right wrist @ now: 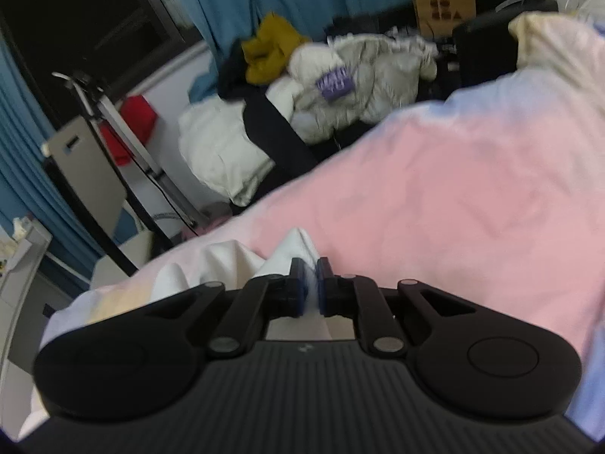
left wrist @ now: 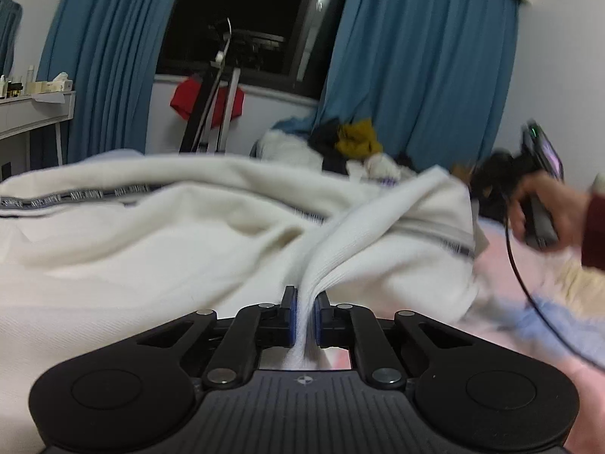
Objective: Fold clothes
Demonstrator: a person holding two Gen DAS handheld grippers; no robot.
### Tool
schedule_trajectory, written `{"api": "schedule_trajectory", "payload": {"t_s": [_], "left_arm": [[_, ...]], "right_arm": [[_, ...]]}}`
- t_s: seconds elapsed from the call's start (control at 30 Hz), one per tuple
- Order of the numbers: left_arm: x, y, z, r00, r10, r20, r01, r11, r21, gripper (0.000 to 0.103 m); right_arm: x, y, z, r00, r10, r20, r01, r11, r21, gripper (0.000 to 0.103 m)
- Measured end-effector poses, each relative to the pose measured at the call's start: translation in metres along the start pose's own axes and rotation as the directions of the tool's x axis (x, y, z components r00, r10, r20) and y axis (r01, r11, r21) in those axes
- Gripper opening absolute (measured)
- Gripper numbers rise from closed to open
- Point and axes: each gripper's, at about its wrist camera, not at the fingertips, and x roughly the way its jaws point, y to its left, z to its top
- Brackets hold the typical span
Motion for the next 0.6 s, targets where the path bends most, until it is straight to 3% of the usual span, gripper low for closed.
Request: {"api": "schedule_trajectory", "payload": {"t_s": [0.27, 0.43, 0.6], "left_arm": [[-0.073, -0.011, 0.019, 0.994, -0.056, 0.097, 0.053, 0.998, 0.033, 0.007], [-0.101, -0.017, 0.013, 0.997, -0.046, 0.07, 0.043, 0.999, 0.033, 0.007], [-0.122, -0.025, 0.004, 1.0, -0.02, -0.002, 0.02, 0.999, 0.028, 0.006]], "right_arm": [[-0.112, -0.045, -0.007, 0.994, 0.006, 0.11, -0.013, 0.998, 0.066, 0.009], [-0.178, -0.1, -0.035, 0.979, -0.002, 0.206, -0.025, 0.991, 0.128, 0.009], [-0.219, -0.174, -0.075, 0.962, -0.012, 0.272, -0.076, 0.947, 0.312, 0.009]]}}
